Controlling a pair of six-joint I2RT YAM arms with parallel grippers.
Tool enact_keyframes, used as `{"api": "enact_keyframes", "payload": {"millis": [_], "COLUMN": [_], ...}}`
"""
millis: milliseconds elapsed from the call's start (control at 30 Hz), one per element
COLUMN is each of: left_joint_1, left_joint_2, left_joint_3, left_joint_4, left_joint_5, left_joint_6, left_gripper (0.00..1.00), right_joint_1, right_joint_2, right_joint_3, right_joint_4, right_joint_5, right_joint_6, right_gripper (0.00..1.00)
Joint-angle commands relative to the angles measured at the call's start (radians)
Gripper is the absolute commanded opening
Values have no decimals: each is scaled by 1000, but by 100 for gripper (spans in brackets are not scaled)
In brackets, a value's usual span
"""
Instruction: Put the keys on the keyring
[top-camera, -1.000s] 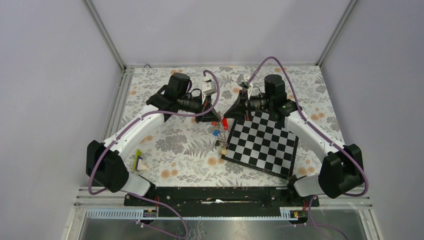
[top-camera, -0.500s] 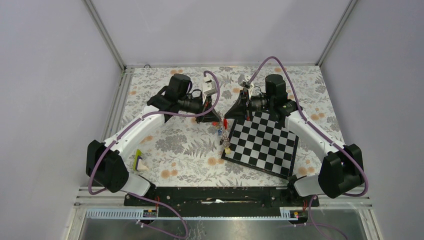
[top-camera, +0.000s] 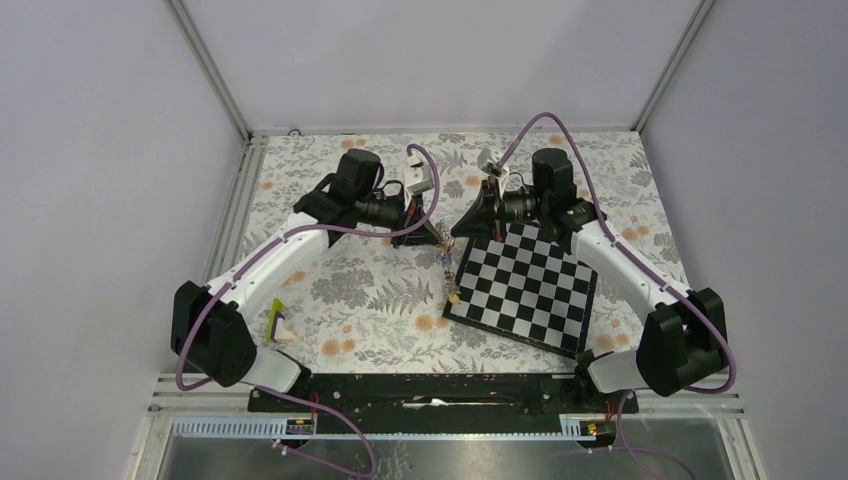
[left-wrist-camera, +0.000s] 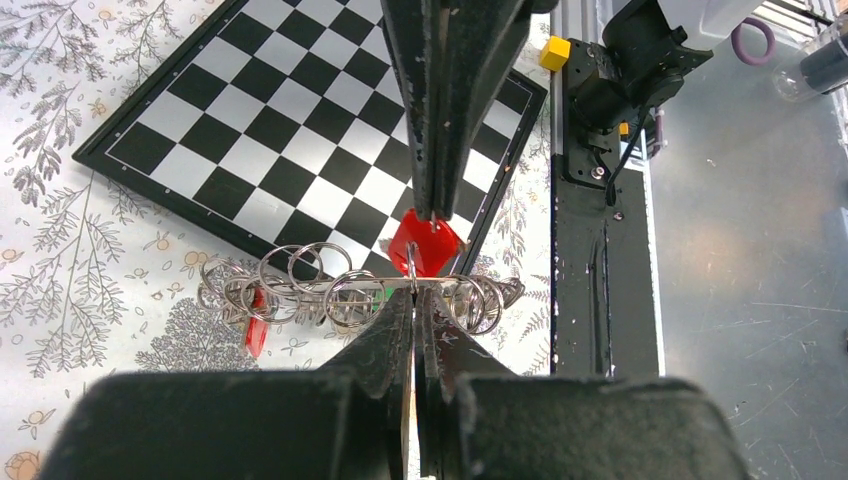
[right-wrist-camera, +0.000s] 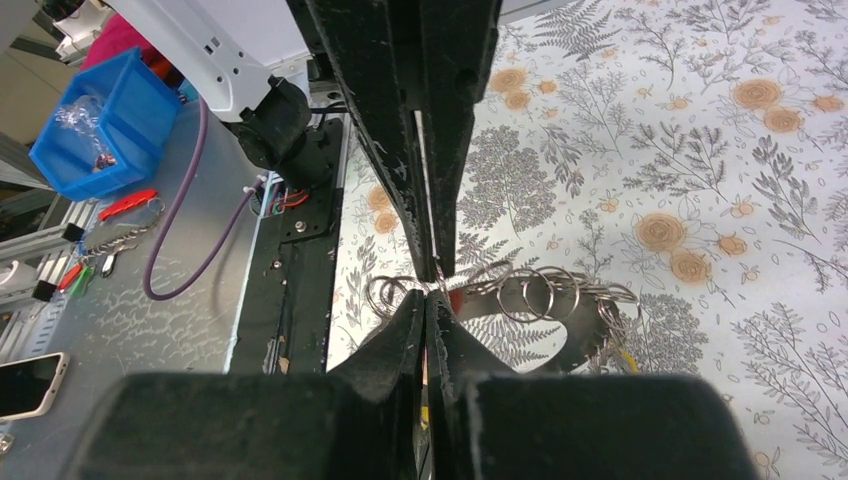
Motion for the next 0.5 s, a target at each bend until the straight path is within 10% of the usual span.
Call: {"api": "enact_keyframes", "payload": {"millis": [0, 467], "left_joint_1": [-3, -37], "left_joint_2": [-67, -109], "left_joint_3": [2, 45], "left_joint_4": [57, -284], "left_joint_5": [59, -154], "left_joint_6": [64, 834], "left_gripper": [0, 0], "right_joint_1": [-22, -35], "right_joint_2": [-22, -53], "right_joint_3": [40, 52], "right_joint_4": [-51, -240], "right_joint_5": [15, 96], "right_joint_6": [-67, -231], "right_gripper": [0, 0]}}
